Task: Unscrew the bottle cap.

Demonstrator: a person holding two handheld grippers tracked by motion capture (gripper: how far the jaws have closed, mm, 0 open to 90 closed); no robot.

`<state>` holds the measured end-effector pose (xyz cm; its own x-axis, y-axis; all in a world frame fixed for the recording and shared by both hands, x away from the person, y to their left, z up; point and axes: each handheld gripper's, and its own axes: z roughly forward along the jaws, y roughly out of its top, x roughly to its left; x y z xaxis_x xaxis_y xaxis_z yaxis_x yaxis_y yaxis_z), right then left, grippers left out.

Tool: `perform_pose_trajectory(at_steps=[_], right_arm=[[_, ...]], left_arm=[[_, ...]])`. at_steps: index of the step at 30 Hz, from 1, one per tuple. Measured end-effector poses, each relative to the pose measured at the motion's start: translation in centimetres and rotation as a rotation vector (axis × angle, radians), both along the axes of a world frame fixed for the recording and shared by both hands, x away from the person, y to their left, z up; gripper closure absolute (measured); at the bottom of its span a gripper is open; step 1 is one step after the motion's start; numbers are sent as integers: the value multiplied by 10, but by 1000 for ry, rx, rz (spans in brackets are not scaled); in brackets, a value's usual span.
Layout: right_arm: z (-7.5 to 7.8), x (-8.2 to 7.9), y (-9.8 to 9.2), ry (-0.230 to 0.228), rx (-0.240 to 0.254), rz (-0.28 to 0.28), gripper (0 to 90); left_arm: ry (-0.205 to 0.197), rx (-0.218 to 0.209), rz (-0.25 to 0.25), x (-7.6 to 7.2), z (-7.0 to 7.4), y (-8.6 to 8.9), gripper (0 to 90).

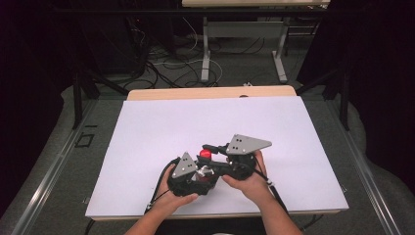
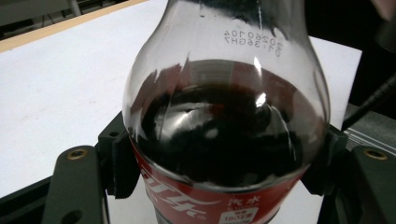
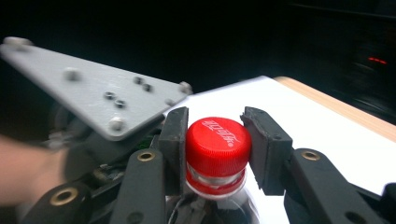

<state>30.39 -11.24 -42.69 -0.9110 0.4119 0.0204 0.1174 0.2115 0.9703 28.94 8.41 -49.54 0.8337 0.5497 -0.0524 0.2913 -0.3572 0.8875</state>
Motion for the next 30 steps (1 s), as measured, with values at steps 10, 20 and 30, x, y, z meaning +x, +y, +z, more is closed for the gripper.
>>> perform_pose_trajectory(at_steps=[10,20,30], right_arm=[[10,13,-10,6,7,15,613],[7,16,-23,4,9,-95,613],[-3,18,-41,32,-20,-163,612]], left_arm=[[6,0,9,2,0,2,297],[19,-16,50,9,-1,5,297],[20,-24,90,25,3,6,297]])
